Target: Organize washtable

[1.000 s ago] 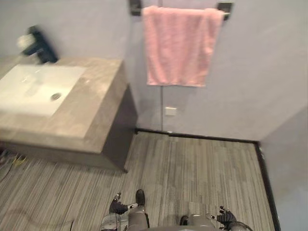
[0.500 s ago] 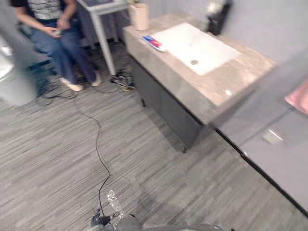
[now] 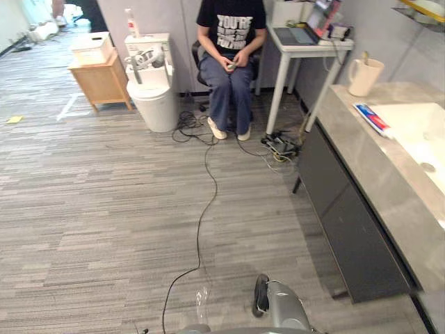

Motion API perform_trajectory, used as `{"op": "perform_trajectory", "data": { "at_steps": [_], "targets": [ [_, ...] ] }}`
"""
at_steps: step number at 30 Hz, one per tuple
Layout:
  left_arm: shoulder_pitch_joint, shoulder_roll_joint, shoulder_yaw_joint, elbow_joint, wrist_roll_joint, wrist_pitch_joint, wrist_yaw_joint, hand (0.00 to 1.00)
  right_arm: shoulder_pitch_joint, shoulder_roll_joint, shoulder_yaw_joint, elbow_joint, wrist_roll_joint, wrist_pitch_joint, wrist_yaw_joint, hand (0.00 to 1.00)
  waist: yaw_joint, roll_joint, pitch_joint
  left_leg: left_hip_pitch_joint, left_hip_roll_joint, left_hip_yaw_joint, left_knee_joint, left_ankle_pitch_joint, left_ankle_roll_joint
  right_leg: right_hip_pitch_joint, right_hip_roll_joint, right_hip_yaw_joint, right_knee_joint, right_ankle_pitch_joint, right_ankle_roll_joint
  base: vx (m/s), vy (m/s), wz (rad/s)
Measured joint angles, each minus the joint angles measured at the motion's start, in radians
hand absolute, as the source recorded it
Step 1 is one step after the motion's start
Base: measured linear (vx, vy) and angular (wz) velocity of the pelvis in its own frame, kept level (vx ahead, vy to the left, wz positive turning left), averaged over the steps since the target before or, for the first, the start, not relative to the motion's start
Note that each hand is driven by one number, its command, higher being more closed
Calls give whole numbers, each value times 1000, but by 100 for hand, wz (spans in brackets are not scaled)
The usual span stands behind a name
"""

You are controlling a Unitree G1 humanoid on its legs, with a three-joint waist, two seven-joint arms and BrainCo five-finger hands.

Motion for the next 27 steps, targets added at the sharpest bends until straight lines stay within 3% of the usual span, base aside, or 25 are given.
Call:
{"op": "perform_trajectory", "data": {
  "at_steps": [1,2,3,4,6,9,13,14,15,16,19,22,23,24,25,27],
  "targets": [
    [-12,-3,24,-5,2,-1,-10,0,4,1,-3,-7,0,-1,0,0,-20,21,-5,-93,50,37,241,35,-48,33,17,-26,14,24,-31,606,-197,54],
    [-21,-37,58,-12,2,-1,-12,0,6,-17,1,-28,0,1,2,0,-16,53,-2,-168,119,57,449,137,-96,86,68,-44,1,-10,-50,743,-228,17],
    [-20,-51,77,-13,1,0,-13,0,6,-18,1,-41,-1,1,0,0,-8,62,-2,-202,153,79,535,202,-104,109,91,-37,-5,-26,-63,660,-200,-54],
    [-22,-72,111,-25,-2,0,-11,0,2,-17,2,-45,-1,-1,0,0,13,67,-1,-238,223,139,675,223,-92,162,130,-13,-22,-50,-80,634,-141,-81],
    [-19,-72,109,-40,-2,-3,-13,0,-11,-6,3,-36,-1,0,-1,0,33,39,4,-274,264,201,752,216,-80,257,147,15,-73,-61,-90,565,-114,-60],
    [9,-72,100,-55,1,-39,-11,0,-16,7,1,-25,9,-1,-2,0,38,0,12,-317,257,219,571,190,-51,394,130,29,-184,-51,-73,463,-49,-14],
    [22,-67,84,-57,40,-43,-11,0,-14,0,56,-30,11,-23,-2,0,62,-13,20,-362,246,195,205,194,-58,462,100,46,-205,-90,-6,345,127,-9],
    [22,-63,72,-57,40,-43,-10,0,-8,-5,81,-39,10,-27,-3,0,67,-13,20,-364,235,185,132,205,-68,465,89,51,-191,-109,12,204,273,-12],
    [22,-57,41,-57,43,-43,-9,0,2,-19,121,-48,9,-37,-2,0,80,-5,16,-364,210,169,40,287,-69,462,75,70,-153,-158,42,198,306,-17],
    [21,-52,32,-55,43,-43,-8,0,2,-23,132,-43,9,-43,-4,0,87,-5,18,-372,199,156,50,335,-89,460,67,75,-129,-179,57,243,367,-3],
    [15,15,-9,-53,77,-43,-8,0,7,19,181,-37,9,-48,-1,0,90,-78,-6,-389,115,174,78,295,-52,460,-27,84,-122,-200,104,189,294,25],
    [9,26,-20,-46,82,-40,-9,0,7,18,195,-38,9,-49,2,0,90,-84,-13,-406,83,192,126,224,-16,452,-68,98,-89,-186,129,130,287,-3],
    [5,29,-22,-34,88,-34,-9,0,7,15,195,-41,9,-50,9,0,91,-81,-11,-388,71,217,115,211,-4,398,-91,135,27,-165,134,95,348,-30],
    [3,33,-29,-26,90,-32,-9,0,9,14,195,-44,10,-50,16,0,88,-81,-11,-371,65,228,104,208,0,366,-97,157,91,-148,113,61,273,-36],
    [1,37,-36,-18,100,-25,-9,0,11,13,195,-51,13,-51,20,0,84,-79,-10,-329,55,241,74,206,4,300,-112,192,217,-86,83,54,237,-32],
    [3,37,-47,-18,116,-22,-8,0,18,13,201,-65,20,-63,21,0,82,-74,-12,-265,53,260,14,206,5,237,-121,203,329,-91,96,95,167,-30]
  ]
}}
